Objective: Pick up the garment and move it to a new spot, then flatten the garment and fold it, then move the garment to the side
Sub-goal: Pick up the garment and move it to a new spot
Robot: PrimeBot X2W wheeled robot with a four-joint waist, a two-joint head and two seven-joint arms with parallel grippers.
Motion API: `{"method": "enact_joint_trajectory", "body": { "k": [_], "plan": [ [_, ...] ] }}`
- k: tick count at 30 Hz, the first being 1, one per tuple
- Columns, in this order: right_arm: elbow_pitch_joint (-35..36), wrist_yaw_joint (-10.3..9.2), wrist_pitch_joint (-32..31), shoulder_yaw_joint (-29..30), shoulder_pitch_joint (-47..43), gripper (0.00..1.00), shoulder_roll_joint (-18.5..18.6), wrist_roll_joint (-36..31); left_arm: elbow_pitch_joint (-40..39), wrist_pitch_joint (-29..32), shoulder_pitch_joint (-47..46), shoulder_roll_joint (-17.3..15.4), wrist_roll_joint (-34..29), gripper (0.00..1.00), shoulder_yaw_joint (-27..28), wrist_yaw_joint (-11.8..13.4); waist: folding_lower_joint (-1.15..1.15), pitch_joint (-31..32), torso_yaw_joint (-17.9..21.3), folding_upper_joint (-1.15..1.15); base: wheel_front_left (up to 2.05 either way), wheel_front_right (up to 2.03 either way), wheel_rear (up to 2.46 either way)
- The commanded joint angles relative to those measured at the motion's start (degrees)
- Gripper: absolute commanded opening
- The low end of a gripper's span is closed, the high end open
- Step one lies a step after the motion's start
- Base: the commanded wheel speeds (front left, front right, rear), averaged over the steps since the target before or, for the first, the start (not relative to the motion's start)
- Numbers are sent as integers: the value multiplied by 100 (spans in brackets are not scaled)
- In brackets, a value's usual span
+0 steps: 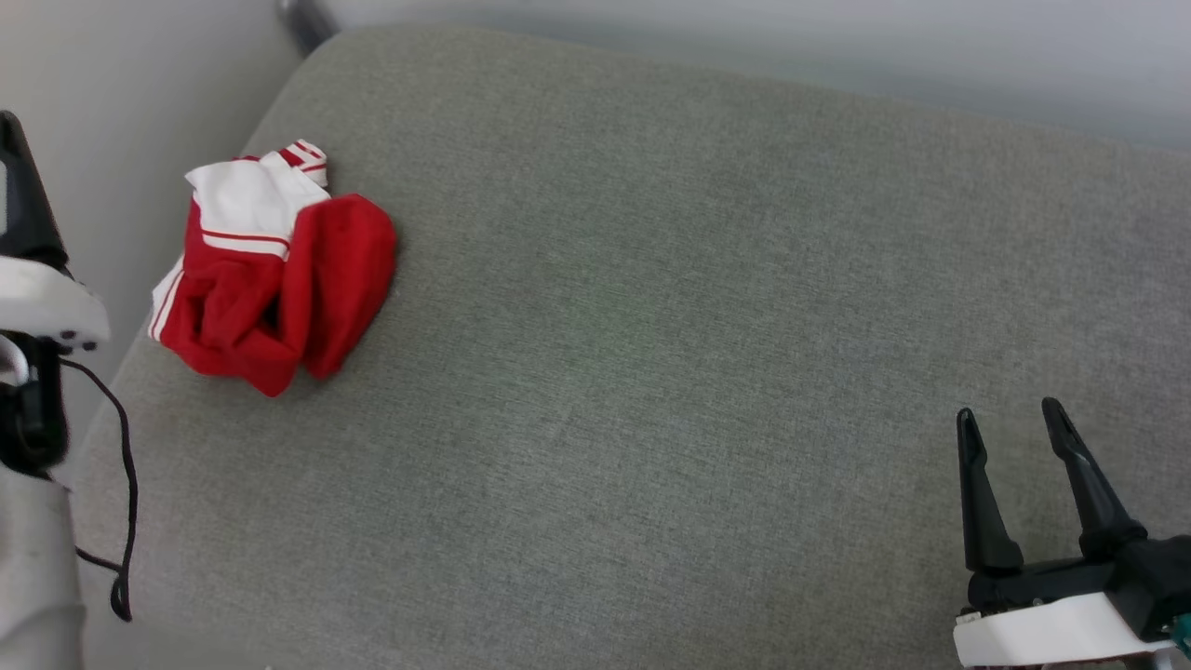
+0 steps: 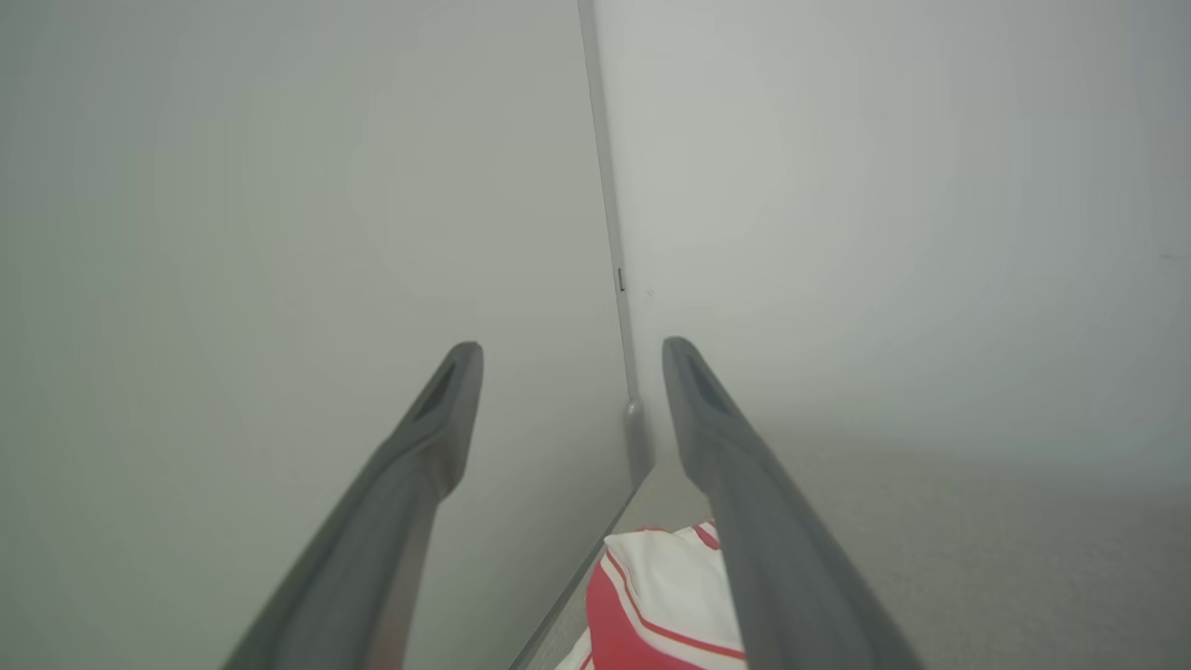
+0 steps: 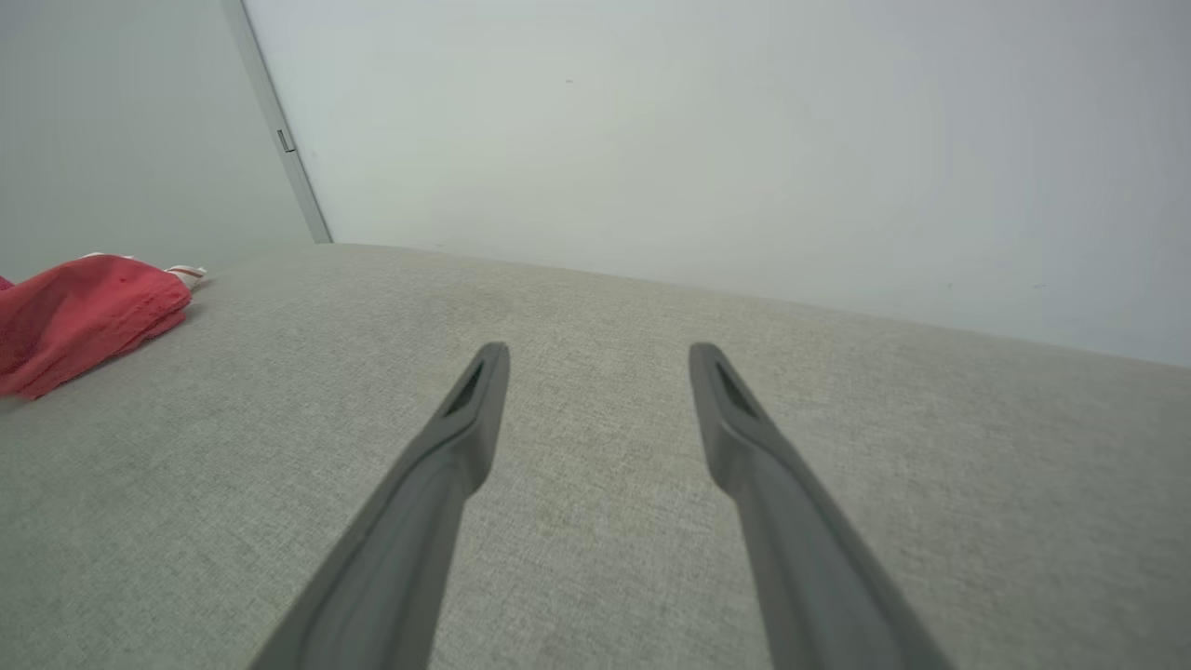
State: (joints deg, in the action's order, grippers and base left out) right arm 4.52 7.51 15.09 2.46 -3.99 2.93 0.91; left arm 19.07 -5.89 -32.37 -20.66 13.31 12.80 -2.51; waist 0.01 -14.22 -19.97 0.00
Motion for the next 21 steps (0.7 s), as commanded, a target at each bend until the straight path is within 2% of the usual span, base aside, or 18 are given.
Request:
{"method": "enact_joint_trajectory", "body": {
  "k": [1, 6, 9, 13, 21],
  "plan": [
    [55, -4, 12, 1, 124, 100, -10, -39, 65, 146, -131, -75, 27, 100, -15, -52, -1, -234, 169, 0, 0, 0, 0],
    [191, -4, 12, 39, 261, 100, -10, -95, 493, 1276, -800, -529, 428, 100, -144, -348, -1, -579, 290, 0, 0, 0, 0],
    [258, -4, 12, 20, 331, 100, -10, -125, 758, 2056, -1114, -763, 766, 100, -327, -444, -1, -772, 362, 0, 0, 0, 0],
    [360, -4, 12, -7, 480, 100, -9, -178, 1079, 2881, -1454, -1012, 1206, 100, -653, -484, -1, -1054, 474, 0, 0, 0, 0],
    [472, -4, 11, 30, 715, 100, -9, -244, 1350, 4660, -1617, -1675, 2363, 100, -1767, -483, -1, -1512, 740, 0, 0, 0, 0]
  ]
}}
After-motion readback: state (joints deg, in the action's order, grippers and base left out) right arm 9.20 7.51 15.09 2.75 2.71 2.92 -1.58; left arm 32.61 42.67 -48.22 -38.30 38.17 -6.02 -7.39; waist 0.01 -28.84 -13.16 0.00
